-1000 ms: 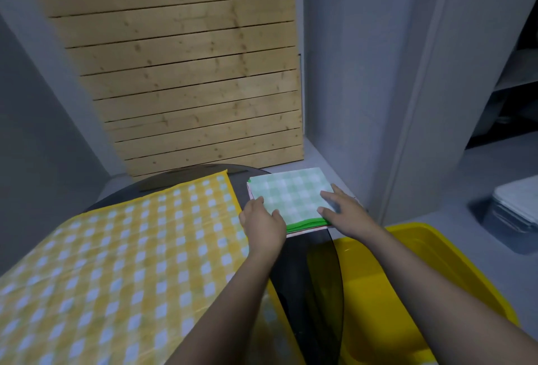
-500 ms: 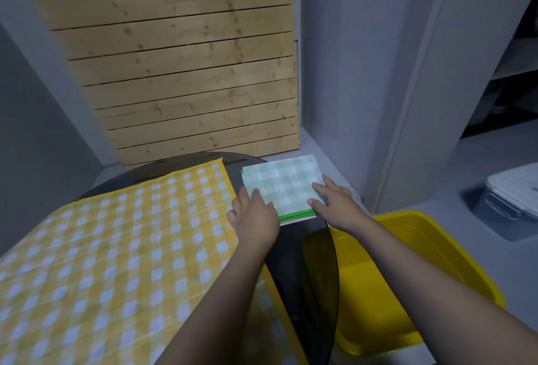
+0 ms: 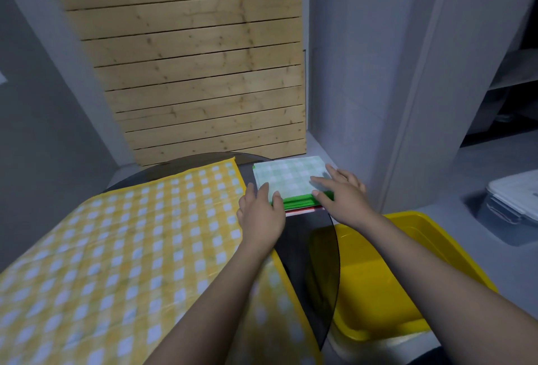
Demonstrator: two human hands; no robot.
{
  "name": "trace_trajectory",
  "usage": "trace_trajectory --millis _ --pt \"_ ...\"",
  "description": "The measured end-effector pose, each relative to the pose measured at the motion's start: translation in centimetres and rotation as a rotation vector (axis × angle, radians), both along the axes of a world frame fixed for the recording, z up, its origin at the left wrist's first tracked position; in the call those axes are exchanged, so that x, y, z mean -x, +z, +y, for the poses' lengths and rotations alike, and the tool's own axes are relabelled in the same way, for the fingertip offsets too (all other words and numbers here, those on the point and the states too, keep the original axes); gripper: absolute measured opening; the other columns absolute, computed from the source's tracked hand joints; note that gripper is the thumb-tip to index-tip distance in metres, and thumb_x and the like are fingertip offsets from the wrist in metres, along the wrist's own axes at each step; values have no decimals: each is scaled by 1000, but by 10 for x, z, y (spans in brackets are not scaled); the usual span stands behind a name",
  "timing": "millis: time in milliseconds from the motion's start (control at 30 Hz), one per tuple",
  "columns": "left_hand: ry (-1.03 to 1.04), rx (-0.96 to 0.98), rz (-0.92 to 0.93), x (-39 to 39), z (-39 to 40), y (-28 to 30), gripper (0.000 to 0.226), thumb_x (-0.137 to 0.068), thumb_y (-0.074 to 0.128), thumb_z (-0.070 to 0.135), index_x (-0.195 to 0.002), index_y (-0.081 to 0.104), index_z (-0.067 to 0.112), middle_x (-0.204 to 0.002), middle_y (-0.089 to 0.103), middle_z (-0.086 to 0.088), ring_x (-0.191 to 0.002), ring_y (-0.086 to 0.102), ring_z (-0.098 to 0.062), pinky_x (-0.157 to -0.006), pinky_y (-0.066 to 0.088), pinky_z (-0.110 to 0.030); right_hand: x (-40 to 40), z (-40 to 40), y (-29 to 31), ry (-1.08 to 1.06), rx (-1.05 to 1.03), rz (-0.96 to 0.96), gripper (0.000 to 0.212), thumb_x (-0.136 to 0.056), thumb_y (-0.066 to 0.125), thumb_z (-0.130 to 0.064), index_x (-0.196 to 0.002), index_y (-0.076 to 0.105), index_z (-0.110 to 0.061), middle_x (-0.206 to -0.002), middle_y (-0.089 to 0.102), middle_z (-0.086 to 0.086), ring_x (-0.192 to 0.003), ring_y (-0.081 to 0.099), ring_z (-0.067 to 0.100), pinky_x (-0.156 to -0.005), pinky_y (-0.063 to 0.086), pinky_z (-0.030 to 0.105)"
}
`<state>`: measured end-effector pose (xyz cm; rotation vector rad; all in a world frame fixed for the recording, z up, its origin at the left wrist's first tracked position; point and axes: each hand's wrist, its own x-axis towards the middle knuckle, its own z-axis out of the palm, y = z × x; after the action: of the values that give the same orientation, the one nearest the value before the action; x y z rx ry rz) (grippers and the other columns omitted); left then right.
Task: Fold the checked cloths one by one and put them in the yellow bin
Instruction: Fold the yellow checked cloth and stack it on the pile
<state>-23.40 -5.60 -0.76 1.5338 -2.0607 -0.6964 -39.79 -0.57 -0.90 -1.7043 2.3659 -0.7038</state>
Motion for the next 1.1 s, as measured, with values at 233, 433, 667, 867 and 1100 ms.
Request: trace_trajectory --millis 233,433,667,867,1100 --pt "-68 56 13 -55 28 16 39 -98 40 30 -134 48 19 -146 39 -5 -136 30 -23 -109 23 -38 -43 24 16 201 86 -13 36 -93 49 -39 -129 52 -34 -145 42 -8 -136 25 15 -107 17 37" --pt "-148 -35 -22 -121 66 8 36 -96 45 29 -128 54 17 -136 50 -3 -129 42 -20 -109 31 -43 -88 49 22 420 19 -32 40 -90 45 -47 -126 56 -33 -130 57 -10 -124 41 15 -105 31 40" --pt "-312 -61 -334 -190 106 -8 48 -98 38 38 -144 34 24 -156 23 1 -145 14 -17 -118 15 -33 -122 71 8 587 -173 30 38 -90 53 -42 -124 59 -27 -131 57 -9 -121 47 14 -99 40 30" --pt "-417 11 -600 -209 107 -26 81 -77 -3 72 -149 -10 34 -156 -21 8 -136 -26 0 -116 -15 -33 -132 76 3 655 -448 226 84 -79 49 -68 -148 17 -33 -159 5 -4 -145 3 18 -115 10 37" --pt "-460 2 -545 -212 97 -29 64 -96 24 54 -150 -5 33 -157 -20 6 -142 -23 -6 -117 -15 -35 -141 61 0 678 -439 305 84 -76 54 -67 -146 15 -40 -159 5 -4 -145 0 20 -115 0 38"
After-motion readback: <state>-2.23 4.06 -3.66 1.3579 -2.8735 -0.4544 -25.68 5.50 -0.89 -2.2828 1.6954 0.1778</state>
